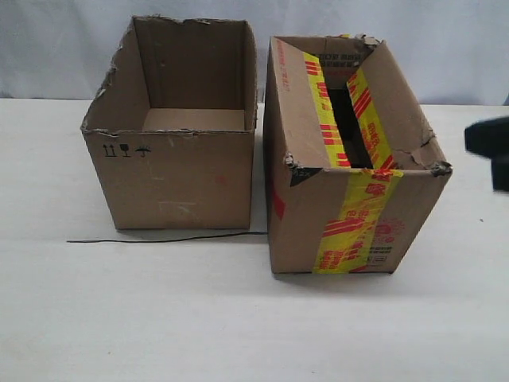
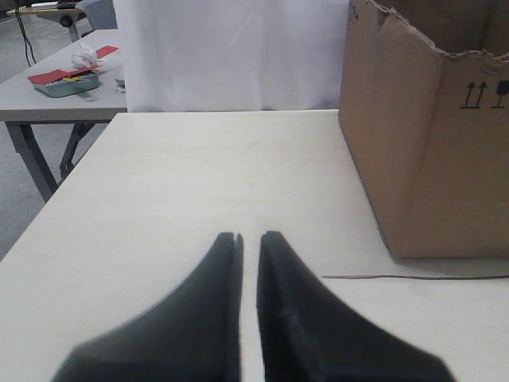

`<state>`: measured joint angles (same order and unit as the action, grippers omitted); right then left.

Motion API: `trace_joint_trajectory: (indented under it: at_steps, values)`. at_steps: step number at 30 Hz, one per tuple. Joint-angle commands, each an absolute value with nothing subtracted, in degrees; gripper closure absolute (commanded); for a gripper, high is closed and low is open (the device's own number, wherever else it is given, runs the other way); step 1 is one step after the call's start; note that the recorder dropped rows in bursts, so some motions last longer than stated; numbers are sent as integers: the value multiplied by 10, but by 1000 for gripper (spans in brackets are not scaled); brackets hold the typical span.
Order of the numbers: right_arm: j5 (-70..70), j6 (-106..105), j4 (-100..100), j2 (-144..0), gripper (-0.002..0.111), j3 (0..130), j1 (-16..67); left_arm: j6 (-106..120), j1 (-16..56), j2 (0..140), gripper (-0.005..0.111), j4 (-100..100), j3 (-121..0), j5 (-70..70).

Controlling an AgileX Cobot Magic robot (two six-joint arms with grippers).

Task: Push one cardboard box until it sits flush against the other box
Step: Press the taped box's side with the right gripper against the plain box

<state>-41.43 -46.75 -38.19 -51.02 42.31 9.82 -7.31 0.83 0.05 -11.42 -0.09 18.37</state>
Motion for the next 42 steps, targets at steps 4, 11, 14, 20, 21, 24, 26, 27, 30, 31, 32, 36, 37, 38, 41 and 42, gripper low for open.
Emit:
trace_joint_trajectory:
  at_steps: [4,11,14,20,21,24,26,27,30,31,32,36,37,38,41,42]
  values:
    - [-293,-454,-285,-461,108,281,259,-76,12,0,107,-109,0,177]
    - [-254,-319,-83,-543,108,282,329,-76,12,0,107,-109,0,177]
    - [-256,-307,-55,-617,108,316,334,-76,12,0,107,-109,0,177]
    - [-289,-307,-55,-721,108,394,334,-76,12,0,107,-109,0,177]
    - [-289,-307,-55,-737,108,403,334,-76,12,0,107,-109,0,177]
    - [-288,-307,-55,-777,108,424,334,-76,12,0,107,-109,0,177]
    - [-285,-300,-55,-813,108,448,334,-76,12,0,107,-109,0,177]
    - [-285,-298,-54,-819,108,454,334,-76,12,0,107,-109,0,177]
    - [-268,-290,-49,-847,108,480,334,-76,12,0,107,-109,0,177]
    - [-261,-290,-49,-853,108,483,334,-76,12,0,107,-109,0,177]
    - [-253,-290,-49,-862,108,488,334,-76,12,0,107,-109,0,177]
    - [-245,-288,-27,-893,108,513,334,-76,12,0,107,-109,0,177]
    - [-240,-281,-21,-898,108,518,334,-76,12,0,107,-109,0,177]
    - [-235,-273,-16,-904,108,522,334,-76,12,0,107,-109,0,177]
    - [-211,-269,-15,-919,108,535,334,-76,12,0,107,-109,0,177]
    - [-210,-264,-15,-921,108,538,334,-76,12,0,107,-109,0,177]
